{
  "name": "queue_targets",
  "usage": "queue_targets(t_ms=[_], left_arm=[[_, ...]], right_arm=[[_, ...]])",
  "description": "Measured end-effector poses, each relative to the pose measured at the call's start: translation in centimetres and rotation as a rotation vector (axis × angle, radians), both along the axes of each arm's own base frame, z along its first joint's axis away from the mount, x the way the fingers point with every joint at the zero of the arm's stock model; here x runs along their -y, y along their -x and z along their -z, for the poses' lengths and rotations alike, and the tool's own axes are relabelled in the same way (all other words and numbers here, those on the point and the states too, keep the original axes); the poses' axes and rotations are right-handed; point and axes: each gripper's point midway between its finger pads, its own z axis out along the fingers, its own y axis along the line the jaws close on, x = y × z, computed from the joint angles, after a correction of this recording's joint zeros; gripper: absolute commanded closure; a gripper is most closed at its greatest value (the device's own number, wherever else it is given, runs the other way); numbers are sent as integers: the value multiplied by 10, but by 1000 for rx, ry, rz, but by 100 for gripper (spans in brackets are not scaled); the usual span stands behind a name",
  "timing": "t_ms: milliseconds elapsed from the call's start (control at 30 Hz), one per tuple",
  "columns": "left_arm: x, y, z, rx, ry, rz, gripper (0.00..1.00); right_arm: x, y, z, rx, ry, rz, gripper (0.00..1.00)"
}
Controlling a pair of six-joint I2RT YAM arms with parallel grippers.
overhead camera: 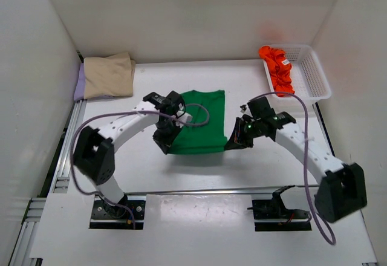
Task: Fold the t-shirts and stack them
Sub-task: Grab one side of the 2/3 rectangular tshirt with both arms, then fold the long partially folded tshirt into a neat square
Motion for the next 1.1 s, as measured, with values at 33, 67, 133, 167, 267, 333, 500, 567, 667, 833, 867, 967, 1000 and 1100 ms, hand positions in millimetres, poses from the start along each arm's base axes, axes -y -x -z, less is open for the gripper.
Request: queue_targets(t_ms=[33,67,133,167,267,333,500,567,667,833,867,967,1000,1100], left_arm=[[-2,10,-7,18,-5,26,90],[-4,17,-13,38,-11,46,90],[-9,27,-27,92,-14,76,90],[-10,29,-34,117,-5,83,90],[-6,20,-57,182,30,78,90],[1,5,-69,209,52,60,90],[15,-49,-76,218,86,-28,90],[20,-72,-68,196,85,-61,90],[24,-99,-50,159,70,-96,90],[32,-136,-30,144,66,-127,90],[33,-139,-28,143,65,-131,90],[30,-145,-22,138,60,-142,84],[31,-147,-20,140,61,-144,81],[27,-157,-14,169,43,-146,56]], right_arm=[[-1,13,-6,-4,-4,-14,100],[-1,25,-11,-5,-9,-22,100],[0,45,-23,-9,-27,-27,100],[1,51,-29,-7,-39,-17,100],[4,56,-40,-1,-60,16,100],[8,52,-38,-20,-44,48,100],[16,17,-22,-71,24,121,100],[18,0,-16,-83,42,141,100],[22,-29,-5,-94,59,174,100],[26,-63,7,-110,91,201,100],[26,-69,10,-111,96,203,100],[28,-84,21,-130,109,211,100],[28,-90,26,-137,110,216,94],[34,-104,43,-171,123,245,59]])
